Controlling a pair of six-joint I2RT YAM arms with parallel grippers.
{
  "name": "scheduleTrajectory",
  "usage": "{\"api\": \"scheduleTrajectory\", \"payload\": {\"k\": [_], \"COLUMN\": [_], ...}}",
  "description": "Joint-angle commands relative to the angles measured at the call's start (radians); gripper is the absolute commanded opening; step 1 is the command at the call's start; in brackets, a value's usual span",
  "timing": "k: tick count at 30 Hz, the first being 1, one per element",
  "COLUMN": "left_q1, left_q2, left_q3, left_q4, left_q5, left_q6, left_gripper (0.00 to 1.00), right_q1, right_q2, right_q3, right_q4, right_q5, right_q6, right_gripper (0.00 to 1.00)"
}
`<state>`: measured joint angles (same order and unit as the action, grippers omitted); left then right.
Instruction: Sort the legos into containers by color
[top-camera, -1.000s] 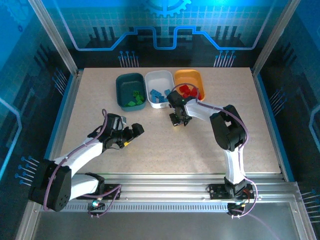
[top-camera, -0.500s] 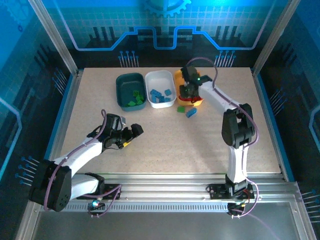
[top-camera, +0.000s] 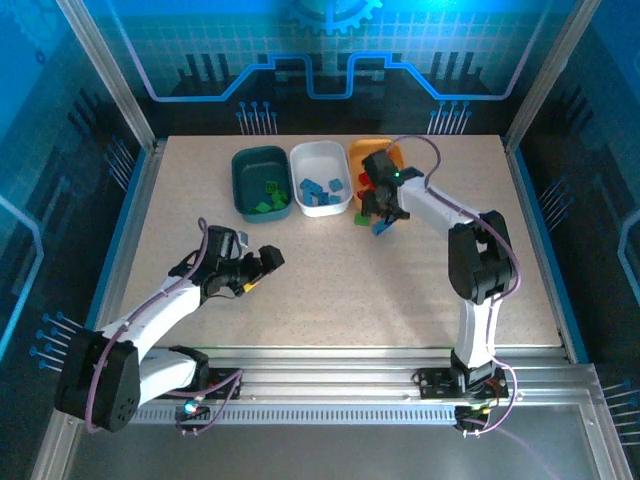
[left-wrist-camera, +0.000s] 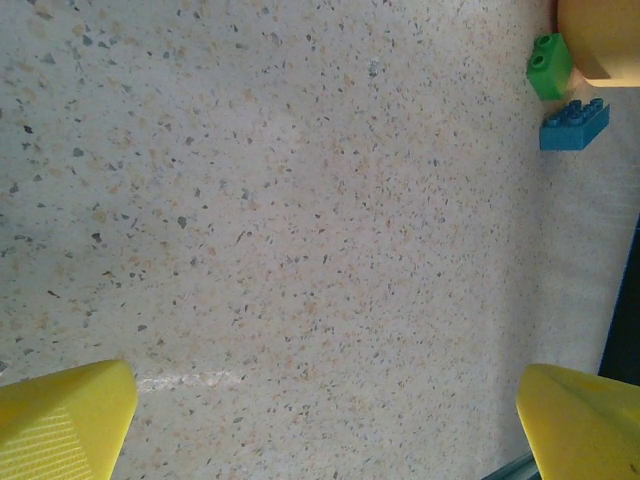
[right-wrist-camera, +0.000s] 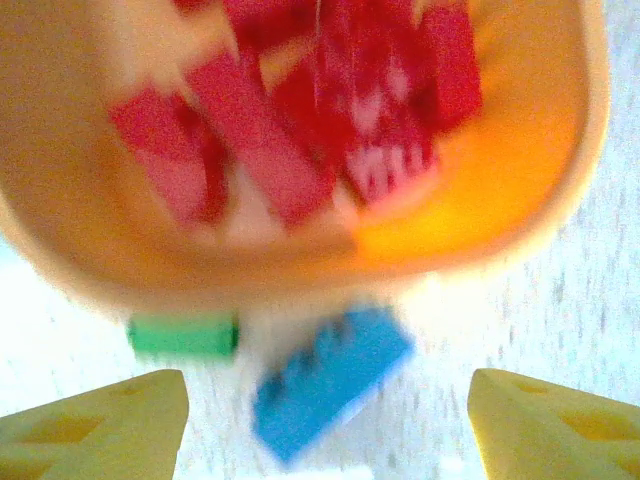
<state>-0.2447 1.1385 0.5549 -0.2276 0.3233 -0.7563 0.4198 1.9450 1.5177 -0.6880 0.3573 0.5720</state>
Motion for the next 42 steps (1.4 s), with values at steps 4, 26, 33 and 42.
{"api": "scheduleTrajectory", "payload": {"k": [4,26,33,42], "left_q1": [0.011,0.018,0.019,0.021], "left_q2": [-0.009,-0.076,-0.078,-0.069], "left_q3": [-0.018,-0.046,-0.044,-0.040], "left_q4": [0.025,-0.024,-0.032,-0.032], "left_q5": [0.039,0.013,0.007,0.006], "left_q6": [0.006,0.023,0.028,0.035], "left_gripper": [0.99,0.99,0.99,0.99], "right_q1": [0.017,-0.034,-0.041,-0.033], "right_q2": [-0.048,0.060,0.061,-0.013], "right_q3": [-0.098,-0.173,-0.198,-0.268], "right_q4": [0.028,0.155,0.201,0.237], "right_q5": [0.067,0.010,0.011,0.023], "right_q6": [0.225,0.221,0.172,0.131], "right_gripper": [0.75,0.46,0.45,0.31]}}
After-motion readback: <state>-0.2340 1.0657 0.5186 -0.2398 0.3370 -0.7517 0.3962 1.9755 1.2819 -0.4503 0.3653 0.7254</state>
